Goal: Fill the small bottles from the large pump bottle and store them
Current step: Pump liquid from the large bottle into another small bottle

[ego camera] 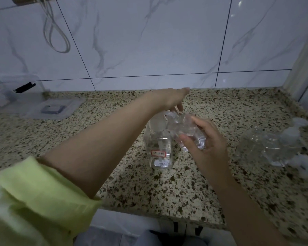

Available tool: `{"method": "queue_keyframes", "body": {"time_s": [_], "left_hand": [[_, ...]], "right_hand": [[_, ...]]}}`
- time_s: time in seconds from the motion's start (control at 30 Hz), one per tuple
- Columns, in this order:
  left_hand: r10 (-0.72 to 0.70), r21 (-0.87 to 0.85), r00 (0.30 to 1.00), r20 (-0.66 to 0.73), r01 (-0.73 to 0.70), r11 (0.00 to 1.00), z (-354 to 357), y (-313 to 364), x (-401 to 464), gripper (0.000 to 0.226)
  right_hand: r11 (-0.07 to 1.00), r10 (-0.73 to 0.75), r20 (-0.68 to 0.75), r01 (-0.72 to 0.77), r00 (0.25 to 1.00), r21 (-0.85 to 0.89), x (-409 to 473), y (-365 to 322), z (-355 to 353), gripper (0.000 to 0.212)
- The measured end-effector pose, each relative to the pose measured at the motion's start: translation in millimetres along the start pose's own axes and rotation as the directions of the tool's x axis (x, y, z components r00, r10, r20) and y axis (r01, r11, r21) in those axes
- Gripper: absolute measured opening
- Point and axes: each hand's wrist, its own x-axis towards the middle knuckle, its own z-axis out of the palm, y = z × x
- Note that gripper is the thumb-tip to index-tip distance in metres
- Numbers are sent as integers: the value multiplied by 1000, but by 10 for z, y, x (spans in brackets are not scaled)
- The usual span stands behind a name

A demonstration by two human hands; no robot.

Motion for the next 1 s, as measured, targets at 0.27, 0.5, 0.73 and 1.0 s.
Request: {"method": "queue_keyframes", "body": {"time_s": [0.27, 0.5, 0.73, 1.0], "left_hand": [[-28, 27, 1000, 6, 28, 999, -49, 65, -29, 77], [-21, 56, 999, -36, 23, 998, 31, 35, -28, 77], [-24, 17, 999, -49, 25, 1000, 27, -4, -5, 77], [-13, 19, 999, -46, 14, 1000, -8, 48, -68, 77]], "right_hand": [[997, 14, -16, -12, 1000, 73, -7, -31, 10, 43], [999, -11, -11, 12, 1000, 50, 1, 4, 2, 44], [999, -39, -18, 40, 999, 30, 5, 28, 9, 44], [998, -35, -41, 38, 999, 57, 10, 18, 12, 44]]}}
